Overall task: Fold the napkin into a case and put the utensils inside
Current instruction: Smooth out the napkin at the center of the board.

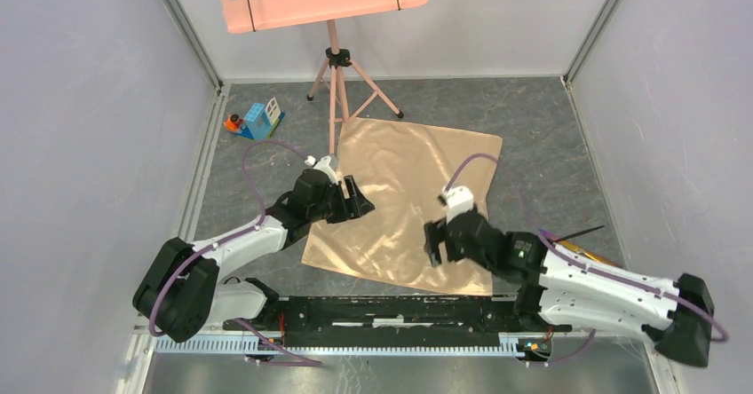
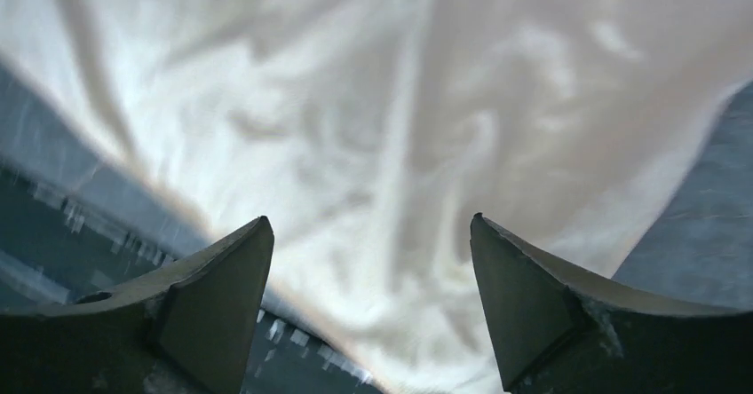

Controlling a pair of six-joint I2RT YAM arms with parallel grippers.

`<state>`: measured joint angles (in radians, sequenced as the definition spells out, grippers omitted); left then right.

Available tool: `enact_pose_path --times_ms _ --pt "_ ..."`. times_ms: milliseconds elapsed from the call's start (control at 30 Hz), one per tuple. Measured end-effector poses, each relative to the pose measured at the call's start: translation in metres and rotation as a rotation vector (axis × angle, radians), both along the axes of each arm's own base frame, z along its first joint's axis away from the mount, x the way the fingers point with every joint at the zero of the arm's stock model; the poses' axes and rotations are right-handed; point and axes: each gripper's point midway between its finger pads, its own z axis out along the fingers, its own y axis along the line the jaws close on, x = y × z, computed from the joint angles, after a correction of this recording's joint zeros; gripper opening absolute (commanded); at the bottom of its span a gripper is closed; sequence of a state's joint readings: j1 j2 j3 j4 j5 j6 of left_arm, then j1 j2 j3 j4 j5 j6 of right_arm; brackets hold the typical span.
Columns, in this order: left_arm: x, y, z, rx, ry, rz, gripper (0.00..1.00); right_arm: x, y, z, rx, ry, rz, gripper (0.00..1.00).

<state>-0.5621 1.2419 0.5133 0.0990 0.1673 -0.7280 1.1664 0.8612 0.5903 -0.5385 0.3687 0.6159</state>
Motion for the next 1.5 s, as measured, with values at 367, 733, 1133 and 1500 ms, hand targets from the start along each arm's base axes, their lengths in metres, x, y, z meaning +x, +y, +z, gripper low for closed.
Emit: enact_pose_path --times_ms 367,733,1133,1500 --pt "0.001 -0.004 -0.005 0.007 0.034 -0.015 0.83 0.141 -0.100 -0.030 -0.118 0.048 -0.406 0.81" --pt "0.005 -0.007 -0.017 0.008 0.062 0.003 0.85 0.234 -0.113 -0.063 -0.152 0.072 -0.453 0.80" --pt "0.019 -0.017 -0.034 -0.087 0.079 0.085 0.93 0.312 -0.120 -0.084 -0.206 0.038 -0.436 0.83" --pt "0.029 -0.031 -0.025 -0.107 0.082 0.076 0.97 0.352 -0.121 -0.070 -0.291 0.033 -0.304 0.85"
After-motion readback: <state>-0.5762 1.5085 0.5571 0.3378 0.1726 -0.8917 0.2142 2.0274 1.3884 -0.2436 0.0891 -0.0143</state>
